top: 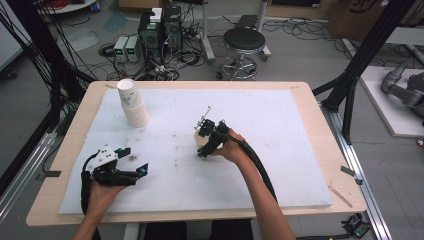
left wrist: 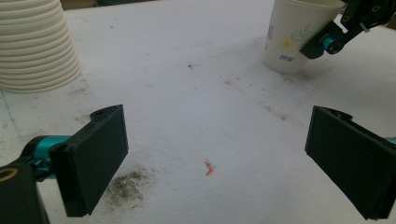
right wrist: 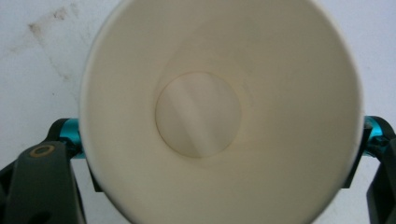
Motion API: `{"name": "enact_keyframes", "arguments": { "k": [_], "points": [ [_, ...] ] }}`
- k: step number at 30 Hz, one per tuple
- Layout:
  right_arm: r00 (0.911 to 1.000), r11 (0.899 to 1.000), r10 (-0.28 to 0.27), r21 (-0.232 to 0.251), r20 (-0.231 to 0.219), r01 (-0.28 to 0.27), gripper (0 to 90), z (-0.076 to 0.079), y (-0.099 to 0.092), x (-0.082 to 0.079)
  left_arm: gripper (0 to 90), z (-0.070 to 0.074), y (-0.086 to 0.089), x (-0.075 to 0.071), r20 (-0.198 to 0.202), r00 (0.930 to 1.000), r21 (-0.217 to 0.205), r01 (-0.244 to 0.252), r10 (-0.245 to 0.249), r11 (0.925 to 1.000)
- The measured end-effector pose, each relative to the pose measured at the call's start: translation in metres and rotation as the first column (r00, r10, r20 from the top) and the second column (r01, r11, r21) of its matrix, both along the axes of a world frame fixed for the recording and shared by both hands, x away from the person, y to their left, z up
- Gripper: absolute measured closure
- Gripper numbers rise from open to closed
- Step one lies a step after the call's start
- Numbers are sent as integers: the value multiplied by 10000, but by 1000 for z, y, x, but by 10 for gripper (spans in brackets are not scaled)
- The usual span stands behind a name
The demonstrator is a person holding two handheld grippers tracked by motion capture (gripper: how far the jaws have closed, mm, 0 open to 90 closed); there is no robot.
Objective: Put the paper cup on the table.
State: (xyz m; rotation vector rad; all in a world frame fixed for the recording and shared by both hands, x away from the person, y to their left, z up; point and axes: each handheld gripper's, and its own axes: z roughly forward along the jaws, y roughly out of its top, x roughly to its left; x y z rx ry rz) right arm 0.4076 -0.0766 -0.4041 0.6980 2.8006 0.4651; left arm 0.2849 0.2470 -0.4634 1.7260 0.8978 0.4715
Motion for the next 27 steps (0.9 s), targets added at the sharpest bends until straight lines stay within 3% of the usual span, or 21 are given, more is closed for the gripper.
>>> {"name": "enact_keyframes", "arguments": {
  "k": [4, 6, 9, 15, 19, 23, 27],
  "points": [
    [10000, 10000, -17, 67, 0, 17, 179, 2, -4, -1, 60, 0, 0, 0, -16, 10000, -22, 16, -16, 10000],
    [9999, 9984, -68, 566, -135, 76, 179, 1, -12, -2, 60, 0, 0, 0, -13, 10000, -48, 4, -4, 10000],
    [9997, 9977, -220, 647, -52, 223, 179, -1, -20, -5, 60, 0, 0, 1, -27, 10000, -50, -3, 3, 10000],
    [9994, 9899, -334, 1385, 135, 312, 179, 1, -35, -15, 60, 0, 1, 0, 42, 10000, -24, 0, 1, 10000],
    [9974, 9782, -479, 2046, 529, 361, 179, 1, -49, -27, 60, 0, 1, 0, 56, 10000, -53, -14, 14, 10000],
    [9954, 9723, -644, 2292, 706, 467, 179, 0, -58, -35, 60, 0, 1, -1, 75, 10000, -110, -44, 45, 9999],
    [9890, 9536, -993, 2945, 1092, 633, 179, -2, -74, -46, 60, 0, 1, -1, 90, 10000, -79, -39, 40, 10000]
  ]
}}
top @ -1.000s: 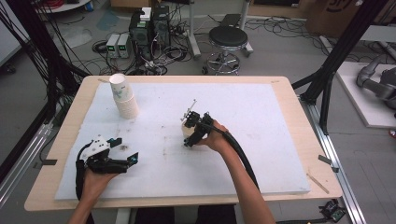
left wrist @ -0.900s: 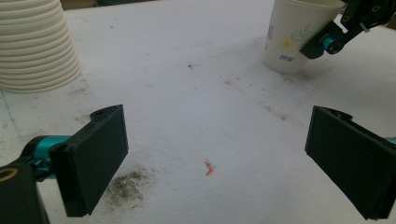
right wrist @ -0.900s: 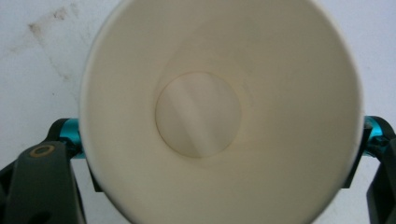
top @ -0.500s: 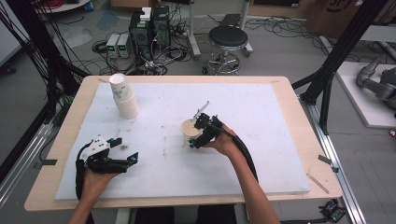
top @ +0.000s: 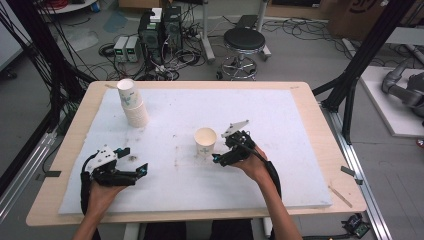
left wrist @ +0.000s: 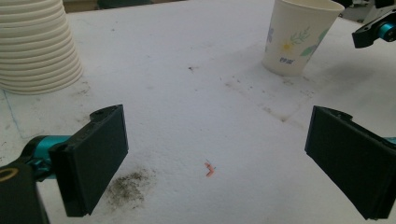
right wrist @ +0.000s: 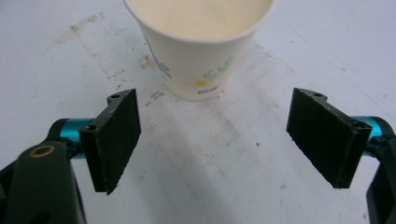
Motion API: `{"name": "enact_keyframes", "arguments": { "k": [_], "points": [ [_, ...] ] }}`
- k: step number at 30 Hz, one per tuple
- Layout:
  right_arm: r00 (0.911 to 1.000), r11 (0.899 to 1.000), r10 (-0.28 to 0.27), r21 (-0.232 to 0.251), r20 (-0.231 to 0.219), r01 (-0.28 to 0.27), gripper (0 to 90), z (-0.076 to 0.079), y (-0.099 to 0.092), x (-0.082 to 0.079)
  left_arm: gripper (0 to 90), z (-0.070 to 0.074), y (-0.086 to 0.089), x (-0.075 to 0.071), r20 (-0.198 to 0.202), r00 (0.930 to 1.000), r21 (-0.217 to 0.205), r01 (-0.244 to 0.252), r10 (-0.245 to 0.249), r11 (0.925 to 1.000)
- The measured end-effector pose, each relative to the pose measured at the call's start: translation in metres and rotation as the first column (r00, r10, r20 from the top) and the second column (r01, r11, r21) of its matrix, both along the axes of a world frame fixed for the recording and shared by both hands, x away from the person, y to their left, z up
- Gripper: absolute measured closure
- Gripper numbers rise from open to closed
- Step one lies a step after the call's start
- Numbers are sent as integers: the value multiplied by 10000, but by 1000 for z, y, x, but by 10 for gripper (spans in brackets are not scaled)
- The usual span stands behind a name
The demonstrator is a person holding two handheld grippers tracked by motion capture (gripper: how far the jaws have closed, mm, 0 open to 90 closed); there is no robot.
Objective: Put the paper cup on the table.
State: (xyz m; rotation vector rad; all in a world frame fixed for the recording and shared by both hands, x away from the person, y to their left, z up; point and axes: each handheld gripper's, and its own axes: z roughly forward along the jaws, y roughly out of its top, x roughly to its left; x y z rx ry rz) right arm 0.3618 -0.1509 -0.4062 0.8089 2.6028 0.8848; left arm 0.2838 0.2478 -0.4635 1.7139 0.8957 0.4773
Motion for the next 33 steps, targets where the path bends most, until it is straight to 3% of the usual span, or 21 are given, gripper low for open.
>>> {"name": "enact_keyframes", "arguments": {
  "k": [6, 10, 15, 17, 18, 25, 26, 33],
  "points": [
    [9952, 9937, -554, 1012, 805, 472, 179, -8, -24, -17, 60, 0, 1, -1, 110, 9999, -48, -76, 77, 10000],
    [9856, 9740, -1111, 2112, 1276, 825, 179, -17, -42, -33, 60, 0, 1, -2, 161, 9997, -46, -207, 207, 9998],
    [9758, 9648, -1412, 2443, 1672, 977, 179, -23, -56, -43, 60, 0, 1, -1, 94, 9997, -131, -213, 214, 9997],
    [9708, 9566, -1606, 2706, 1783, 1086, 179, -25, -63, -47, 60, 0, 1, -1, 129, 9996, -106, -234, 235, 9997],
    [9620, 9491, -1902, 2871, 1958, 1292, 179, -28, -70, -50, 60, 0, 1, -2, 165, 9996, -92, -239, 241, 9997],
    [9462, 9282, -2491, 3298, 2064, 1724, 181, -32, -88, -57, 60, -1, 3, -4, 360, 9984, -259, -424, 434, 9988],
    [9407, 9195, -2662, 3482, 2102, 1824, 181, -34, -92, -61, 60, -1, 3, -4, 384, 9980, -330, -493, 505, 9982],
    [9287, 9090, -3001, 3604, 2177, 2092, 182, -39, -99, -65, 60, -1, 5, -6, 471, 9974, -549, -517, 543, 9972]
  ]
}}
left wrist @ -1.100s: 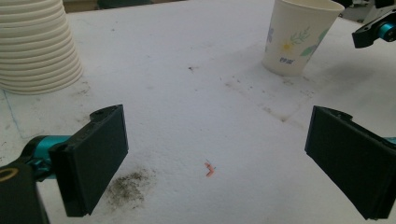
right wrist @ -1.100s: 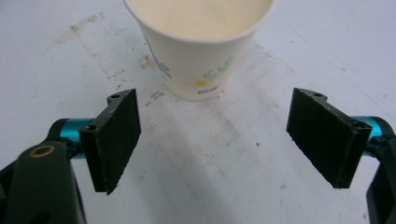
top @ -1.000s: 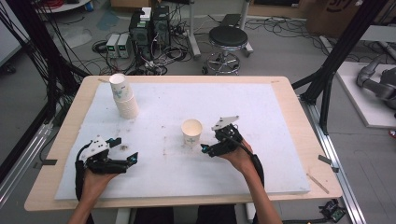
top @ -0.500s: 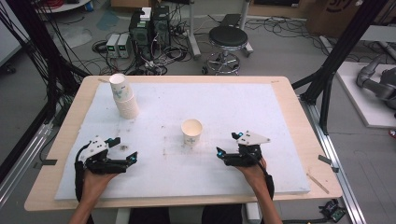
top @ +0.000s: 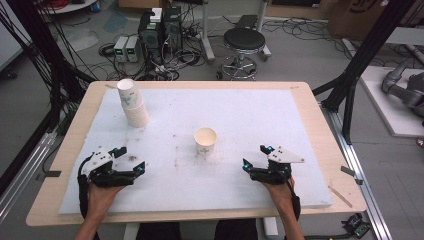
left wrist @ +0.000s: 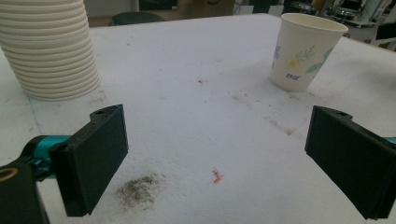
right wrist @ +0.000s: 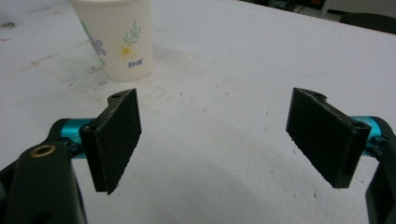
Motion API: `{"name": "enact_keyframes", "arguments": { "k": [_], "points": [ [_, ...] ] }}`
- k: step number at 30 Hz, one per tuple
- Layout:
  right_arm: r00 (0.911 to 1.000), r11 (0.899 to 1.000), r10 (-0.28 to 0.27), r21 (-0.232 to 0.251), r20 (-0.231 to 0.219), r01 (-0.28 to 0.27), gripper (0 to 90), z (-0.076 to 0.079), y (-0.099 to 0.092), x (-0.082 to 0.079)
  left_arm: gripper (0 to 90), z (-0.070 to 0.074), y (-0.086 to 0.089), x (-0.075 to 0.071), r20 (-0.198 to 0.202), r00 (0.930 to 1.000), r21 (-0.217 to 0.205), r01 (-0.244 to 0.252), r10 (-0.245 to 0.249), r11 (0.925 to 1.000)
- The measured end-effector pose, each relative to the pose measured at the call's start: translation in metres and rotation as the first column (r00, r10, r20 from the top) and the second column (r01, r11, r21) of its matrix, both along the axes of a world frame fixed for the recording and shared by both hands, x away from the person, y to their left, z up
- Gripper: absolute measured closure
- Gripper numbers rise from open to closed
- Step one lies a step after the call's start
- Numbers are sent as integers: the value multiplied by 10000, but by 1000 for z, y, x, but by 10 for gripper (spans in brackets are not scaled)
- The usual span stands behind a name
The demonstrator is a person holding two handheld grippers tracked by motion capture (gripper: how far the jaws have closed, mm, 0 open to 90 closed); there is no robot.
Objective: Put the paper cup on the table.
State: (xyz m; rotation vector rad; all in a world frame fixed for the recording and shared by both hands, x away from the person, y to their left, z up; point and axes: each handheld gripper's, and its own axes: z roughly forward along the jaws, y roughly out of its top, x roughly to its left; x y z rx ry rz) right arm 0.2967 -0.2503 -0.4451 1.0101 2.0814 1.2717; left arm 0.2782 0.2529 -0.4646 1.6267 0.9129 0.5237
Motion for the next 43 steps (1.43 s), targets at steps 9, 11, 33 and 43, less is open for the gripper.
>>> {"name": "enact_keyframes", "arguments": {
  "k": [9, 11, 33, 43],
  "points": [
    [9986, 9990, -441, -2, 296, 441, 185, -5, -7, -10, 60, -1, 5, -3, 290, 9996, -439, 79, -67, 9990],
    [9984, 9989, -471, 55, 309, 469, 185, -5, -8, -9, 60, -1, 5, -4, 372, 9993, -452, 37, -20, 9990],
    [9994, 9993, -346, -109, -21, 346, 192, -5, -7, -6, 60, -1, 4, -4, 439, 9990, -355, 38, -22, 9994],
    [9996, 9993, -286, 226, -69, 287, 192, -5, -10, -5, 60, -1, 4, -5, 544, 9985, -346, -36, 55, 9994]
  ]
}}
